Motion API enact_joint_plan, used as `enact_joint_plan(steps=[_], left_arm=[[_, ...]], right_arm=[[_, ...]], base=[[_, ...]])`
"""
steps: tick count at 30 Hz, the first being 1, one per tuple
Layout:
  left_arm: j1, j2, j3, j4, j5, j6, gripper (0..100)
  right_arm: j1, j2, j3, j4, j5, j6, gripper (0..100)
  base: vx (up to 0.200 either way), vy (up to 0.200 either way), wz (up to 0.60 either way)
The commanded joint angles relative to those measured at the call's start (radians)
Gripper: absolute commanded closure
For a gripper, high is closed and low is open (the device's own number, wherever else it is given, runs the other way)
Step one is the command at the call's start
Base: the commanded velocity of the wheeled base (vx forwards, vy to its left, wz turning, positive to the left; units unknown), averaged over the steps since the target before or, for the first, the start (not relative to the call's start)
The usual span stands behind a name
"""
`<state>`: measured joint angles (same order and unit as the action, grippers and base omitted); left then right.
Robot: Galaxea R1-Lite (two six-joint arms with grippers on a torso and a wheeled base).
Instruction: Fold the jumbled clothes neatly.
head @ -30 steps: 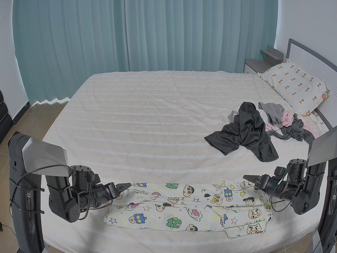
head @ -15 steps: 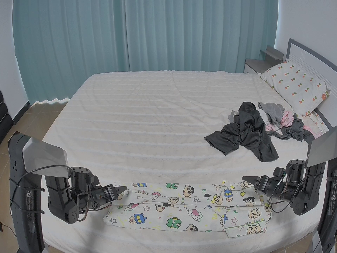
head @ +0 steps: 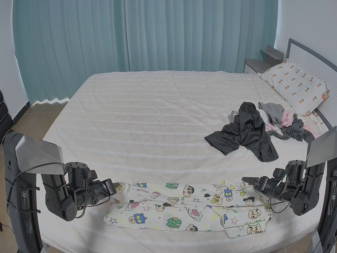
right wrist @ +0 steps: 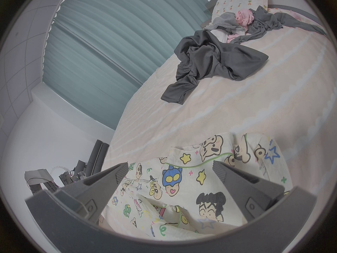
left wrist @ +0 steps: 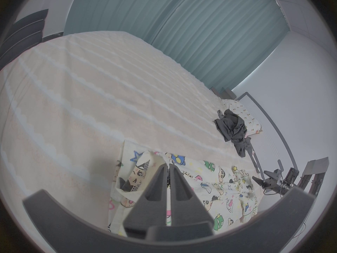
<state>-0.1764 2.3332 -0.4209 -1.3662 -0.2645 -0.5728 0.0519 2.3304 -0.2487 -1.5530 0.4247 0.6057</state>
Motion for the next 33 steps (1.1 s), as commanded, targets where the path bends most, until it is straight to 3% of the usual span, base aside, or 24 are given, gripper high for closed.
enact_joint_plan(steps=[1, 33], left_arm=[[0.000, -0.031, -0.029, -0.005, -0.001, -0.001, 100], [0.002, 0.009, -0.320, -0.016, 0.001, 0.028, 100]], right_arm=[[0.000, 0.003, 0.000, -0.001, 0.000, 0.000, 0], [0.059, 0.078, 0.000, 0.068, -0.004, -0.012, 0]], base=[[0.000, 0.000, 0.00], [0.000, 0.000, 0.00]])
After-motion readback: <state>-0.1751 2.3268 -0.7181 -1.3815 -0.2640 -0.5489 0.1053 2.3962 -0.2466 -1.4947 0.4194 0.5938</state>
